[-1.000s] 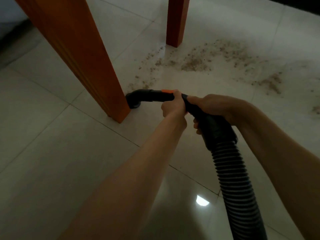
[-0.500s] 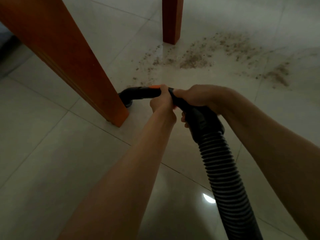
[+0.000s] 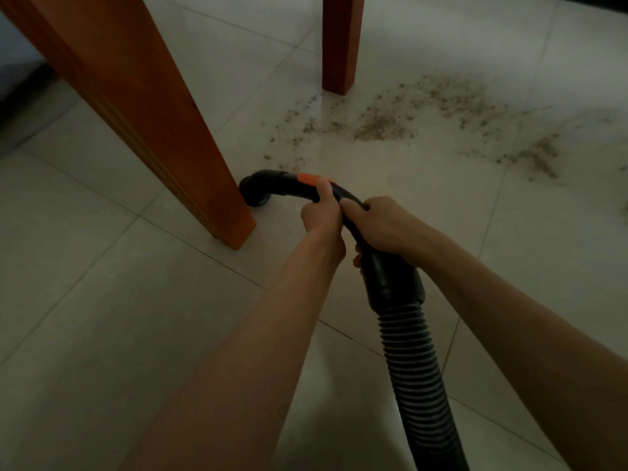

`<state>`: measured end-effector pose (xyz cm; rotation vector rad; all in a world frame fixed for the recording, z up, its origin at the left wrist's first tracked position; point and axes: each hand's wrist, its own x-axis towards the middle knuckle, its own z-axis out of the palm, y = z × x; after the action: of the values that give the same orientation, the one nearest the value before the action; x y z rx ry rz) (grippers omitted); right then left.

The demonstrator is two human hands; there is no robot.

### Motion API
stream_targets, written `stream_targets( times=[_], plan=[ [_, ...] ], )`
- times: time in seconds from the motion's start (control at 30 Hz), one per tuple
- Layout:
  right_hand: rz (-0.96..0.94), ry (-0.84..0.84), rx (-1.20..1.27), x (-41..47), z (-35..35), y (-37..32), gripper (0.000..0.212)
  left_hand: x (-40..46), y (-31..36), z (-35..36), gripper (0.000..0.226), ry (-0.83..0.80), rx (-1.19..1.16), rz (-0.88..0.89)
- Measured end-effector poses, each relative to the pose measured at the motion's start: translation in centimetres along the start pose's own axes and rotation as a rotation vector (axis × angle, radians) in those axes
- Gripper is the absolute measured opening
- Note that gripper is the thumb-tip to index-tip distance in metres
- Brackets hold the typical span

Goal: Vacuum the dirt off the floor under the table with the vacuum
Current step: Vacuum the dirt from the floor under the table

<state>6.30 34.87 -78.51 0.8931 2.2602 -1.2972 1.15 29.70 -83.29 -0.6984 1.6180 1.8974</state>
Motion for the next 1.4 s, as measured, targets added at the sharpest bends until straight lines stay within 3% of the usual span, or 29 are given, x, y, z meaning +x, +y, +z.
stream_targets(
  times=[0.7, 1.13, 1.4],
  plan=[
    [-0.073, 0.085, -0.026, 0.6, 2.7, 0.5, 0.035, 0.6, 1.1, -2.1, 0.036, -0.058, 0.104, -0.011],
    [-0.086, 0.209, -0.065, 1.0, 2.7, 1.3, 0.035, 0.4, 2.0, -1.9, 0.053, -0.199, 0.007, -0.106],
    [-0.092, 0.147, -0.052, 0.1, 2.2, 1.2, 0.039, 0.0, 0.7, -1.6, 0.035, -0.120, 0.002, -0.023]
  ],
)
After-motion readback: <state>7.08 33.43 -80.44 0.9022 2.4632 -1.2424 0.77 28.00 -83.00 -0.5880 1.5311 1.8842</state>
